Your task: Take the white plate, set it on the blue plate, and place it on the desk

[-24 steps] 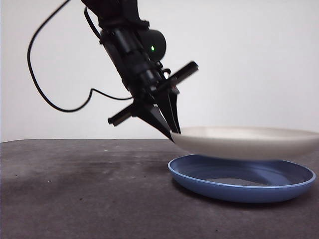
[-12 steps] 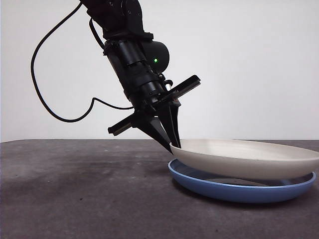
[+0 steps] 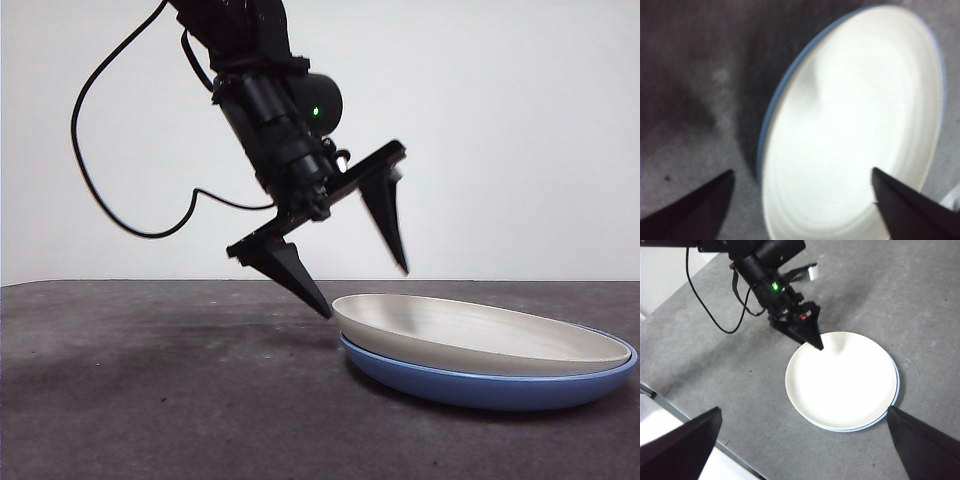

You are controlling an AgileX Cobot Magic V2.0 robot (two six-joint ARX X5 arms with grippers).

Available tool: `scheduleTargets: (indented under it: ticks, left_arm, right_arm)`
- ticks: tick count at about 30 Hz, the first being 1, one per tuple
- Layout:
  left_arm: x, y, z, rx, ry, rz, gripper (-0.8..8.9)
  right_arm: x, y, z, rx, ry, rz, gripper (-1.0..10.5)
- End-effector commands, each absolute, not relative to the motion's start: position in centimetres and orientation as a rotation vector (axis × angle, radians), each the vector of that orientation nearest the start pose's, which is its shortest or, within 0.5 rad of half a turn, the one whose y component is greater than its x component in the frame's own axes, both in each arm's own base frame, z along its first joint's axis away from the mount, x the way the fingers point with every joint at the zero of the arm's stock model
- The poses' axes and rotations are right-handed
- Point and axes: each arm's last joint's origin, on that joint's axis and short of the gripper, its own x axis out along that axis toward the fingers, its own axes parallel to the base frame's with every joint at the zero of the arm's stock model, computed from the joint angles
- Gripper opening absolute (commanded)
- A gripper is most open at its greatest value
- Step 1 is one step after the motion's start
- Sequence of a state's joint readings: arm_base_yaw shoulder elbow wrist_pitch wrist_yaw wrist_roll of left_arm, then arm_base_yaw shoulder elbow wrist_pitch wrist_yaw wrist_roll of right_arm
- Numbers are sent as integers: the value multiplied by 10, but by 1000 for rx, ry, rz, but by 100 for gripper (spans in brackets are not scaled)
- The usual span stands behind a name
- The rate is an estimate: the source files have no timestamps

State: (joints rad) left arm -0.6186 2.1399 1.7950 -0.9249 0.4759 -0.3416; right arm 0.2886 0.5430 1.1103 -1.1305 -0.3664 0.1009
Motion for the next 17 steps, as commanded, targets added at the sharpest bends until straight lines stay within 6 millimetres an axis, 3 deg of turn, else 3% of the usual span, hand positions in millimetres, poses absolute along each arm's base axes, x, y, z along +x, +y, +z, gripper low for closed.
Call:
scheduleTargets:
  ticks: [1,11,17]
  left_arm:
    - [357,-276,220,-150,1421,-744,573]
    - [346,-268,281,11,1442,-825,609]
    - [322,-250,329,87,1401,-891,609]
  right_arm:
    - [42,24,377,105,580,619,577]
    - [43,24,377,114,584,612,577]
    - [43,23,376,155,601,559,577]
